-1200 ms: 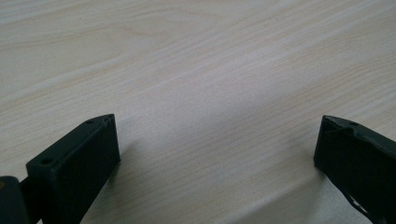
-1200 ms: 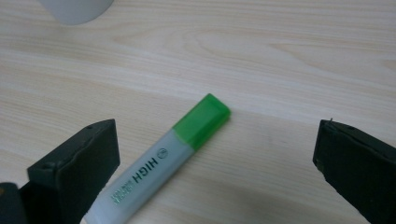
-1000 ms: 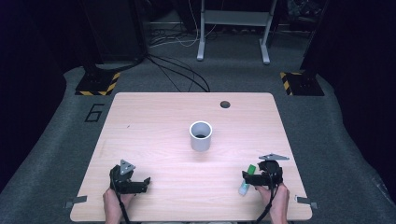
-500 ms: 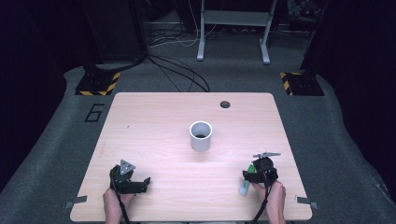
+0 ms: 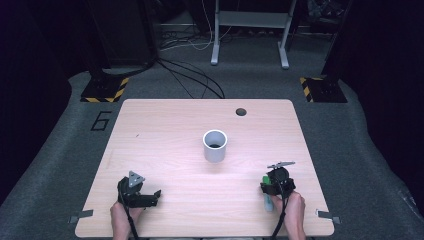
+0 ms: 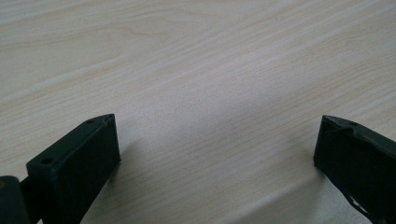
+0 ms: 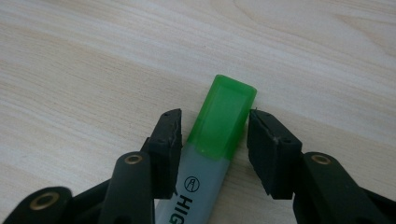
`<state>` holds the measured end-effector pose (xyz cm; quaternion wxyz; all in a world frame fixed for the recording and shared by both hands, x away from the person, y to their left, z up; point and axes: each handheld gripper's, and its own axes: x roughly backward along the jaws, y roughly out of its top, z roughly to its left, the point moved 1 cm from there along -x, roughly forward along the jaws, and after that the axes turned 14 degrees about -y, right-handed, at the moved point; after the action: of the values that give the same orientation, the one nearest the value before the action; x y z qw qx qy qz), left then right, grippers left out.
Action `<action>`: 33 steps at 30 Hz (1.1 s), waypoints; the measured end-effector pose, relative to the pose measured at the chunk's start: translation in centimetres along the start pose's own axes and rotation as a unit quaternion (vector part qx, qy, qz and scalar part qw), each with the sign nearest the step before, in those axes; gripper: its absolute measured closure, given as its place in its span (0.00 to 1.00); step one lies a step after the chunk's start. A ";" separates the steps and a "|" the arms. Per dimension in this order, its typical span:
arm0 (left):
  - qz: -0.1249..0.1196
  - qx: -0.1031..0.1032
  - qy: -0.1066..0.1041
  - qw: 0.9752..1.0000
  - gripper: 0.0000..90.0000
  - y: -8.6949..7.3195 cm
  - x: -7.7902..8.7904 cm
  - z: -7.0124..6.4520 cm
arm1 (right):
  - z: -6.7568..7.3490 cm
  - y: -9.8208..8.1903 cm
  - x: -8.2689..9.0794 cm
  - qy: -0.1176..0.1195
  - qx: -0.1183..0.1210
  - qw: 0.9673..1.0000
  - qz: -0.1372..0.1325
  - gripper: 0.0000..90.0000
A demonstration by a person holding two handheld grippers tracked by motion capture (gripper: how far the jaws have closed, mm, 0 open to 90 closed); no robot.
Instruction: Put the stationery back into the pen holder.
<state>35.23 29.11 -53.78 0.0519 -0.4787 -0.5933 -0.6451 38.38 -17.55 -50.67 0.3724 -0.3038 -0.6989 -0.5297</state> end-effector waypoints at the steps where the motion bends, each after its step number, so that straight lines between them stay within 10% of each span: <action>1: 0.000 0.000 0.000 1.000 0.00 0.0 0.0 0.0 | 0.0 0.1 -0.1 0.002 0.007 1.000 -0.003 0.62; 20: 0.000 0.000 0.000 1.000 0.00 0.0 0.0 0.0 | 0.1 1.7 -0.3 -0.011 0.035 0.998 0.050 0.74; 33: 0.000 0.000 0.000 1.000 0.00 0.0 0.0 0.0 | -0.4 1.1 -0.3 0.002 0.039 0.999 0.019 0.75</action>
<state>35.23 29.11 -53.78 0.0519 -0.4786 -0.5931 -0.6453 39.51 -17.65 -50.29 0.3952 -0.3011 -0.7123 -0.4958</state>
